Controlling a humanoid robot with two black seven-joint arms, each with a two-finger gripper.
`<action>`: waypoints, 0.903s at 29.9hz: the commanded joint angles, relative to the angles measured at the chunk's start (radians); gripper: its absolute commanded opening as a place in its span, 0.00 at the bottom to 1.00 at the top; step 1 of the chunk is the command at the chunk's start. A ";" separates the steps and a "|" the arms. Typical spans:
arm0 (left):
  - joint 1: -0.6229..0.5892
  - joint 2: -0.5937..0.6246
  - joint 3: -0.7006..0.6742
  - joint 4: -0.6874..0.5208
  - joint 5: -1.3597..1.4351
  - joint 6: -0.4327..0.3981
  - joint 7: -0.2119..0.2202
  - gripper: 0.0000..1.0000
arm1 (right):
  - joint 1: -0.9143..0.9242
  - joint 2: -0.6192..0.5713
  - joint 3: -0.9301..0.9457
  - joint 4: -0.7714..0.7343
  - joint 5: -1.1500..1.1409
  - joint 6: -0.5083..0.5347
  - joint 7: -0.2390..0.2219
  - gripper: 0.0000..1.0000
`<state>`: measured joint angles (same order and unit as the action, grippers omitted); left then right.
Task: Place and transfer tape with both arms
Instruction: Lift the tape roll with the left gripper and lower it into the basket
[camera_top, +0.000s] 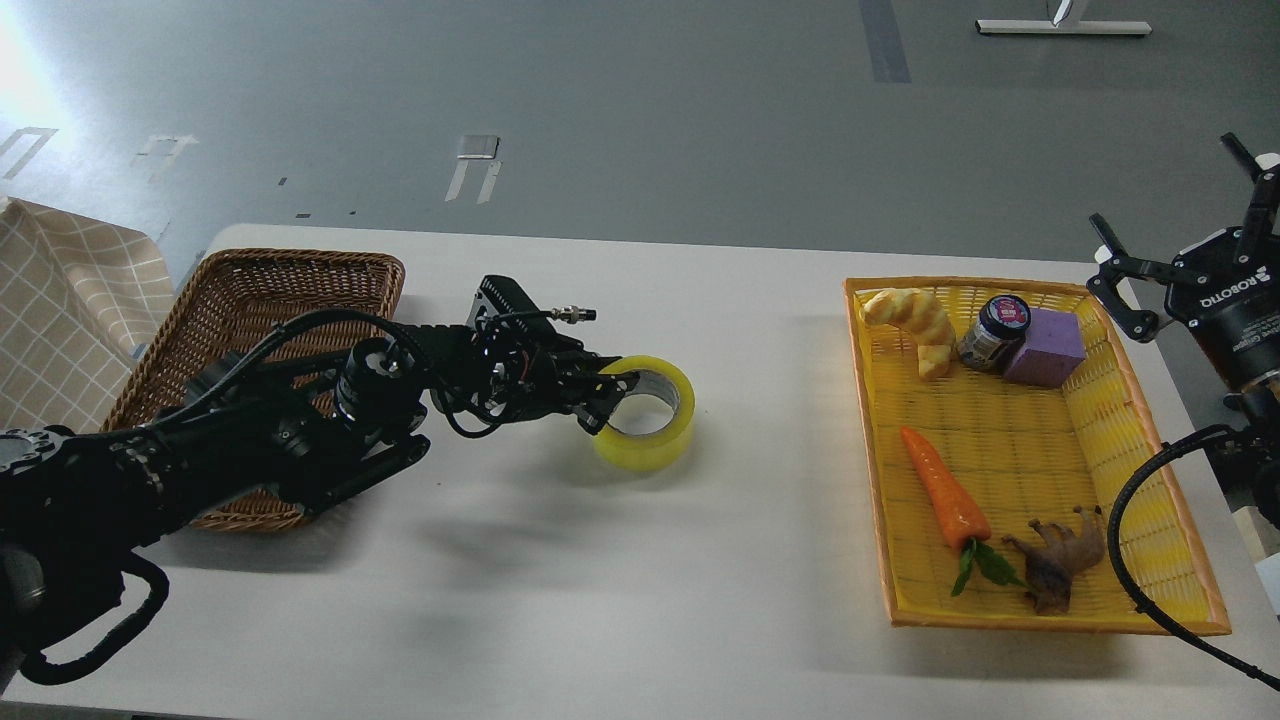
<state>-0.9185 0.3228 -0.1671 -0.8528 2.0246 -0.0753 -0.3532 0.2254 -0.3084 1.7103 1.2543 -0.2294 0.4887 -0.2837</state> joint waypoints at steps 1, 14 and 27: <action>-0.072 0.047 -0.005 -0.025 -0.012 0.000 -0.035 0.00 | 0.000 0.000 0.000 0.001 0.001 0.000 0.000 1.00; -0.169 0.330 0.006 -0.019 -0.081 0.018 -0.135 0.00 | -0.008 0.003 -0.001 -0.001 0.001 0.000 0.001 1.00; -0.056 0.616 0.011 -0.014 -0.081 0.094 -0.135 0.00 | -0.006 0.018 -0.003 -0.003 -0.001 0.000 0.001 1.00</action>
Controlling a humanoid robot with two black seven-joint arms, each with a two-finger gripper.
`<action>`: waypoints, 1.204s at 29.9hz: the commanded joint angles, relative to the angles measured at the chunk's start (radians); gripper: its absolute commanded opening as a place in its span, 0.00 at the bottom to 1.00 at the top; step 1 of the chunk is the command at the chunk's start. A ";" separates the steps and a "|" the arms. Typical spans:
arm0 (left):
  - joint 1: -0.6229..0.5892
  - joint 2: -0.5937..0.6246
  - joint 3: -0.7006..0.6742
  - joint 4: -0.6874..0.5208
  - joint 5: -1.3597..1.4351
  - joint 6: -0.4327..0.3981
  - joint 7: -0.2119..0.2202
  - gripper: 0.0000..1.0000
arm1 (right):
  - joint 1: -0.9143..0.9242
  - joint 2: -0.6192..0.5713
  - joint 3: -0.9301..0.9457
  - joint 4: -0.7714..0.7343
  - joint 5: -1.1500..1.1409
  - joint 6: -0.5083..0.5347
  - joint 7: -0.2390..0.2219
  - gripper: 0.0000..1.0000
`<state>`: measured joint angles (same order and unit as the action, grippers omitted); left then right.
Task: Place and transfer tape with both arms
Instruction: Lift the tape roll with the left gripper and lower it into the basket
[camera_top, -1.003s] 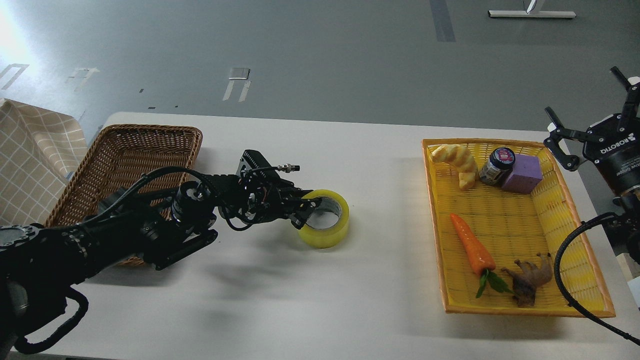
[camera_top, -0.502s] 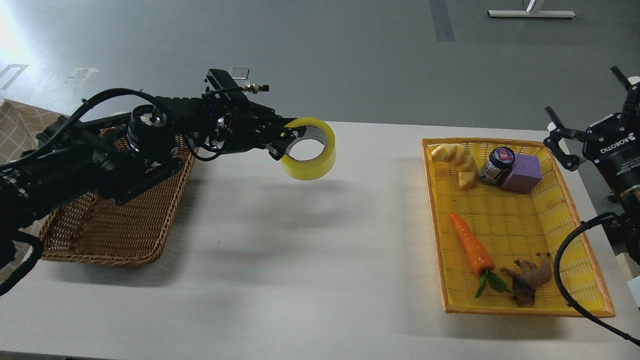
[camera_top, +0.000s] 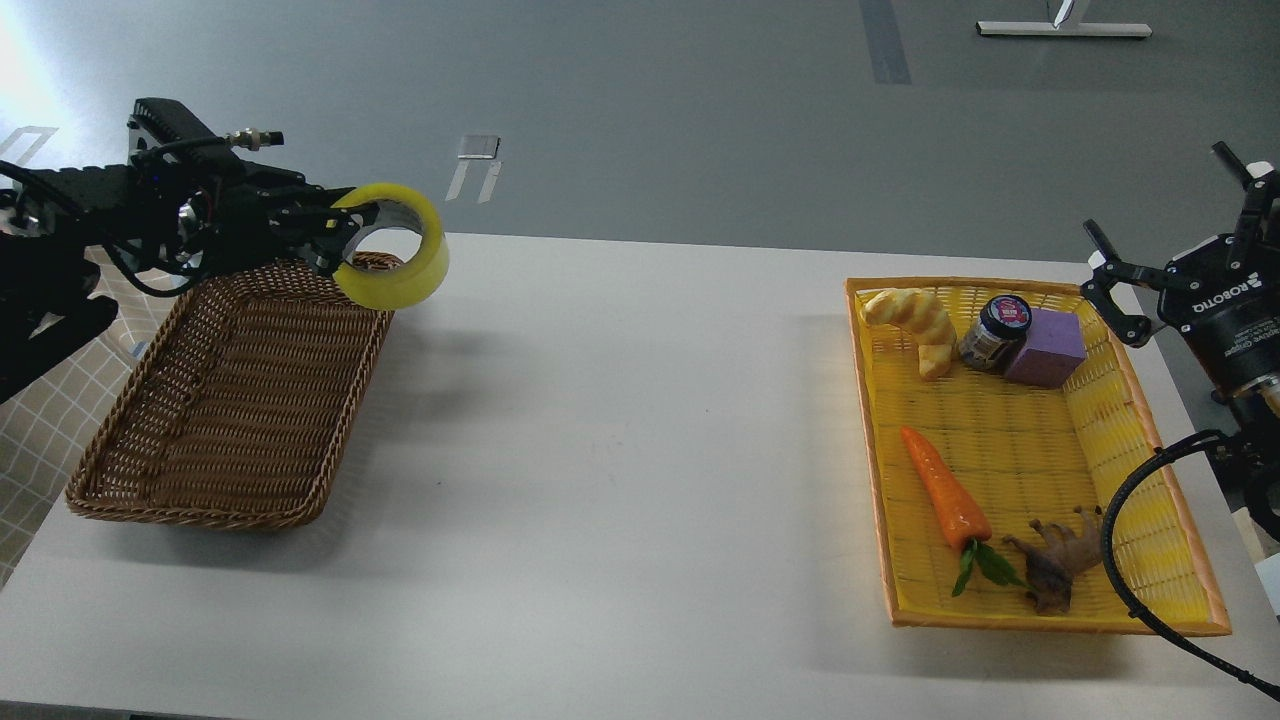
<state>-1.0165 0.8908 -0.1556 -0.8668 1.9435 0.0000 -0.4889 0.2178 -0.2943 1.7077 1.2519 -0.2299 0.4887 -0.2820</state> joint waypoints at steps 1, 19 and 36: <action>0.065 0.060 0.001 0.000 0.000 0.041 0.000 0.00 | 0.002 0.006 0.000 0.000 0.000 0.000 0.000 1.00; 0.285 0.068 -0.001 0.132 -0.044 0.173 0.000 0.00 | 0.000 0.010 0.000 0.001 0.000 0.000 0.000 1.00; 0.369 0.016 -0.001 0.172 -0.063 0.212 0.000 0.00 | -0.011 0.010 -0.002 0.001 -0.002 0.000 0.000 1.00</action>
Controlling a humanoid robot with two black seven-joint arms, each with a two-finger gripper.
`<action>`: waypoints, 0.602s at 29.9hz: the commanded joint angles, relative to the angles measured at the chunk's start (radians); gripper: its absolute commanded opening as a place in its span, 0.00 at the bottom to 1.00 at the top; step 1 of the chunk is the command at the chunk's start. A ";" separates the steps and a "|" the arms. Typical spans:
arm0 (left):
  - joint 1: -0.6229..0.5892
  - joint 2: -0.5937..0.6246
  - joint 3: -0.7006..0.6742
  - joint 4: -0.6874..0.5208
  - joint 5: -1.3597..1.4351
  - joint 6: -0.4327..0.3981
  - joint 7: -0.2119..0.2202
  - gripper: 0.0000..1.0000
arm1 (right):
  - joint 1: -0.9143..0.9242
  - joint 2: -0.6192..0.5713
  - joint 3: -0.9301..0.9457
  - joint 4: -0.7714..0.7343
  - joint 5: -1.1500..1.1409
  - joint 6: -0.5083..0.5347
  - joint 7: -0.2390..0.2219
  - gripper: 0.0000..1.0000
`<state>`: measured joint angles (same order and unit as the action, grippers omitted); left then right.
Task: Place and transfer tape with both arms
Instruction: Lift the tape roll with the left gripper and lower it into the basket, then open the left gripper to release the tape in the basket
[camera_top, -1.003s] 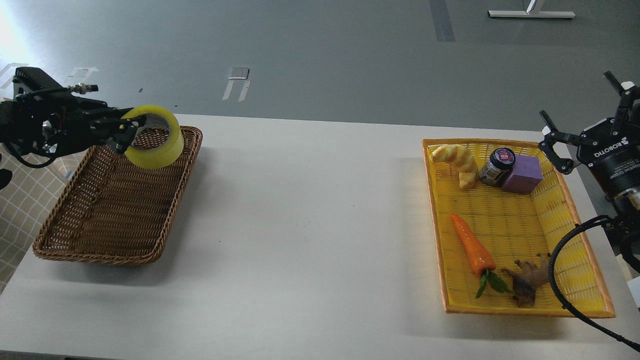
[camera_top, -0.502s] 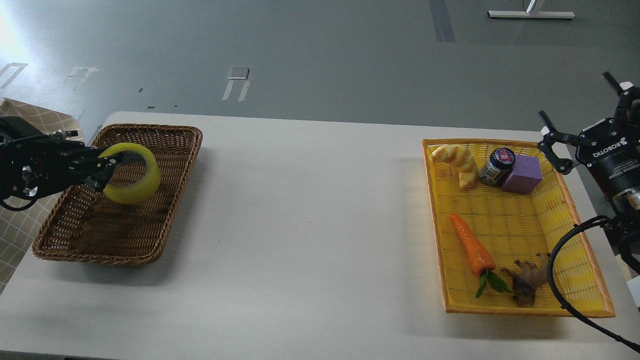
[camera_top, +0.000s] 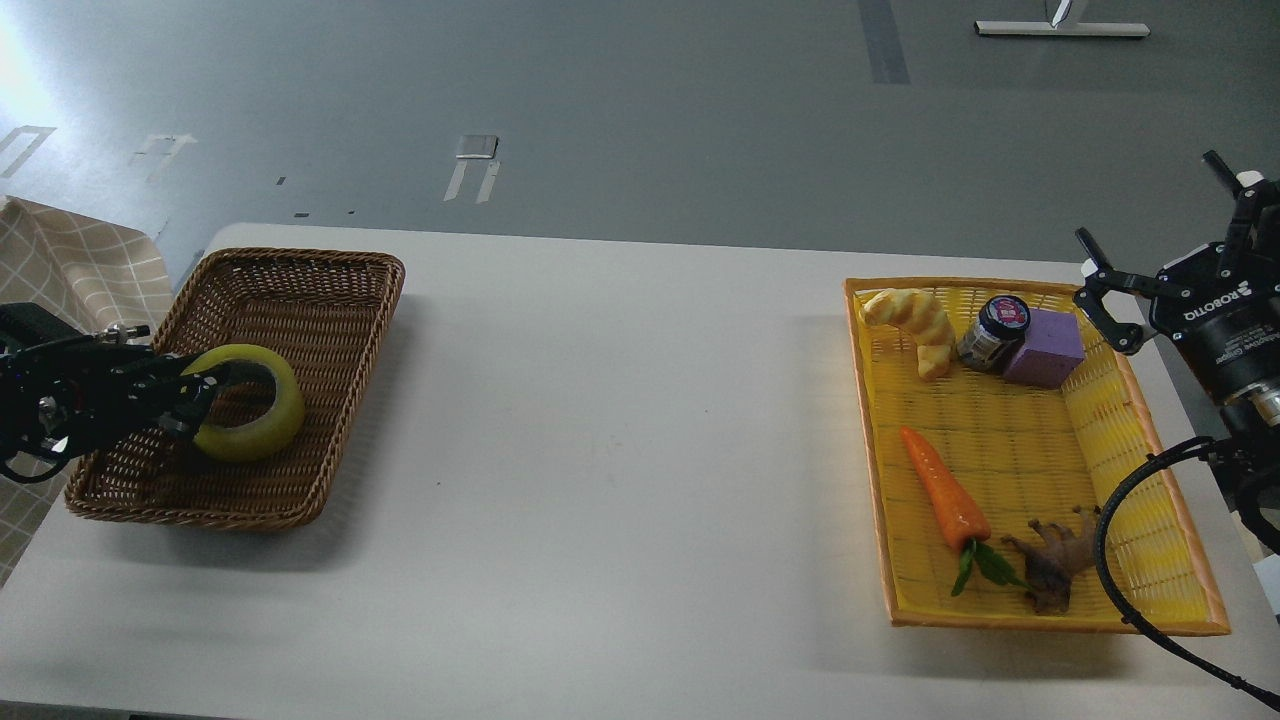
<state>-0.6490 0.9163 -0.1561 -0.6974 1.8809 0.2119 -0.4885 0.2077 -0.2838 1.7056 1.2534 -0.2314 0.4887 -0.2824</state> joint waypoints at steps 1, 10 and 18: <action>0.002 -0.010 0.000 0.002 -0.003 0.000 0.000 0.00 | -0.001 0.000 0.000 0.000 0.000 0.000 0.000 1.00; 0.009 -0.039 0.001 0.036 -0.026 -0.002 0.000 0.10 | -0.014 0.002 0.000 0.003 0.000 0.000 0.000 1.00; 0.012 -0.031 0.001 0.038 -0.085 -0.003 0.000 0.89 | -0.014 0.002 0.000 0.003 0.000 0.000 0.000 1.00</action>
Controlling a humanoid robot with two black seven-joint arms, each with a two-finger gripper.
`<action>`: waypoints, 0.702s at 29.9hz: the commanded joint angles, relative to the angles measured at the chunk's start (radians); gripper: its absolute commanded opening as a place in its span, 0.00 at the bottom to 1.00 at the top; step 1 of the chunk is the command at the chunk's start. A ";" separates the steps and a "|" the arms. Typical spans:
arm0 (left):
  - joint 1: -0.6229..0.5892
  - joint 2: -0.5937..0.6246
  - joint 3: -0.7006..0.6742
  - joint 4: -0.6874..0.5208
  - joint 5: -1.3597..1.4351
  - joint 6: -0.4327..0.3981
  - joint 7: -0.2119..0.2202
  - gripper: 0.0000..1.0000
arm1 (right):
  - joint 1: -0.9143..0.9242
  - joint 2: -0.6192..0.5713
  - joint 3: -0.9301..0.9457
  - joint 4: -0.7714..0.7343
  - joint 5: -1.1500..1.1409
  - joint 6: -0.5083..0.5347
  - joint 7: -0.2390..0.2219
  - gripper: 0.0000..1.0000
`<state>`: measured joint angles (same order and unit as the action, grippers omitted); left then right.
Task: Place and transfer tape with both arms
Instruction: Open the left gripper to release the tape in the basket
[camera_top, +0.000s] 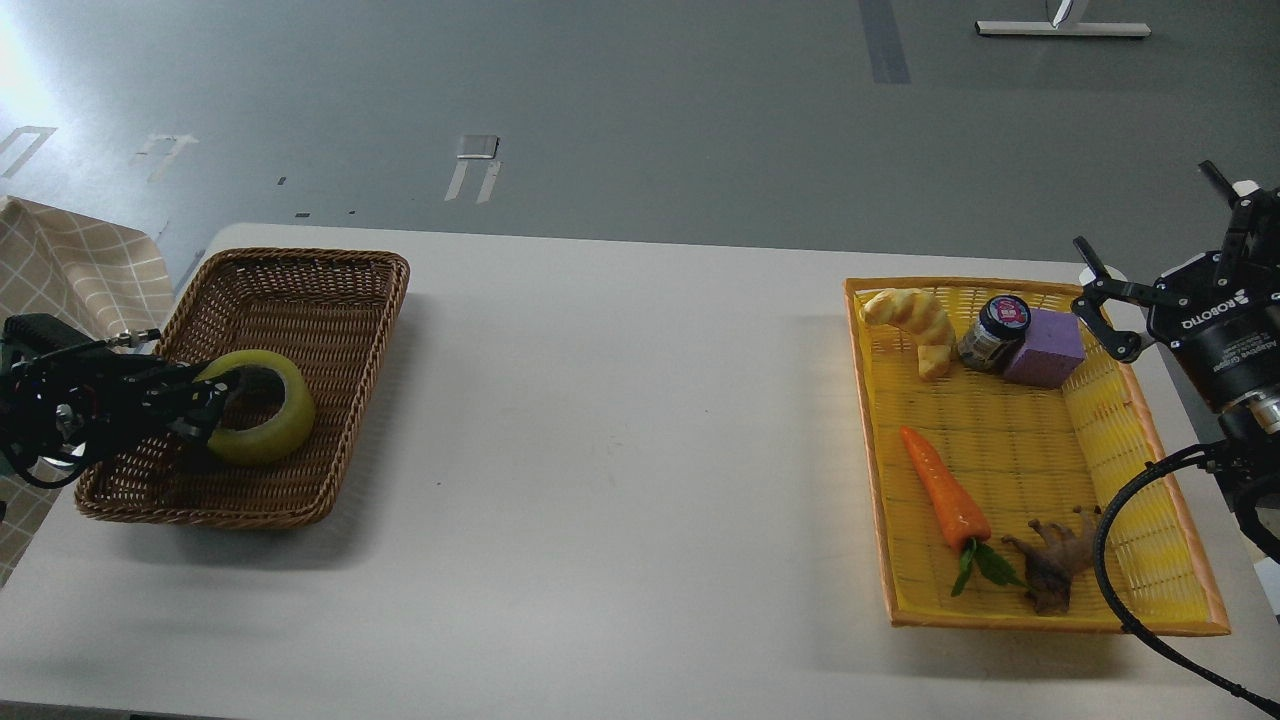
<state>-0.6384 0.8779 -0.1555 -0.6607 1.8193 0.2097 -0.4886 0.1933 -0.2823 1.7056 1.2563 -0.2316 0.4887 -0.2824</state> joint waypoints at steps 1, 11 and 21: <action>0.002 0.010 0.001 0.001 -0.026 -0.003 0.000 1.00 | 0.000 0.000 0.000 -0.001 0.000 0.000 0.000 1.00; -0.043 0.015 -0.004 0.000 -0.110 -0.001 0.000 1.00 | 0.001 0.000 0.000 0.000 0.000 0.000 0.000 1.00; -0.262 0.016 -0.013 -0.020 -0.460 -0.012 0.000 1.00 | 0.008 0.000 0.002 0.005 0.000 0.000 0.000 1.00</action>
<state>-0.8454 0.9054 -0.1624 -0.6712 1.4458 0.1985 -0.4887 0.1986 -0.2824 1.7069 1.2611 -0.2317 0.4887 -0.2822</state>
